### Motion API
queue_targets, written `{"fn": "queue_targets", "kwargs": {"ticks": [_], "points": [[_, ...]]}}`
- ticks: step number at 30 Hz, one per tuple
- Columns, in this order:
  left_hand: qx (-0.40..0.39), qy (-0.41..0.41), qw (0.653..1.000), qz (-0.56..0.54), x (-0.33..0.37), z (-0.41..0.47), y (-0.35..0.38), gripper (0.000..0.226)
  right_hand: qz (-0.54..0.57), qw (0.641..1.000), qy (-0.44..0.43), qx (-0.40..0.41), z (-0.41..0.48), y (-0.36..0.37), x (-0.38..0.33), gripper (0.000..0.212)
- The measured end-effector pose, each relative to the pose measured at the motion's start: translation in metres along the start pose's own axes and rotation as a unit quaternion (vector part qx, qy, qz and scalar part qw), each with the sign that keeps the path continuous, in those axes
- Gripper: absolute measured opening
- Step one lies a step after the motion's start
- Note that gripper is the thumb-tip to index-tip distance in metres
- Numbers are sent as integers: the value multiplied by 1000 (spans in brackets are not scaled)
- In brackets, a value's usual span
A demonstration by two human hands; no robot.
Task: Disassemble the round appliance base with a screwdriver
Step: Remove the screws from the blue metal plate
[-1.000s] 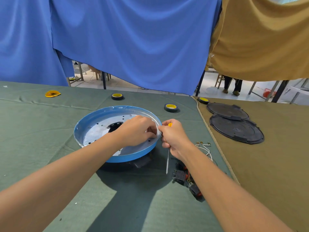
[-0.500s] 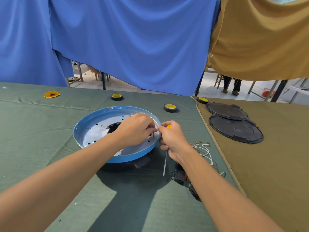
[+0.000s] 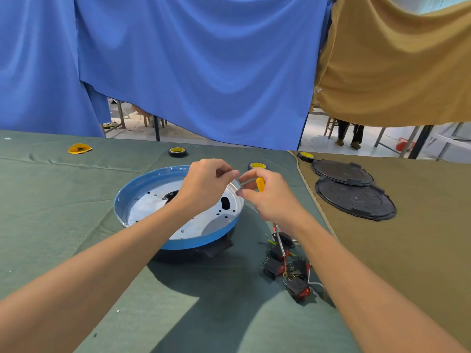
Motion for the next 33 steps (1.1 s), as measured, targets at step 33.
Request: {"fn": "queue_targets", "kwargs": {"ticks": [33], "points": [[-268, 16, 901, 342, -9, -67, -14, 77, -292, 949, 93, -72, -14, 8, 18, 20]]}}
Point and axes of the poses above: each hand's wrist, its own z-axis towards the middle knuckle, its own y-axis out of the palm, x = y × z, the point moved 4 cm from there along z, towards the middle knuckle, and after that the axes turned 6 degrees about -z, right-handed, at the moved point
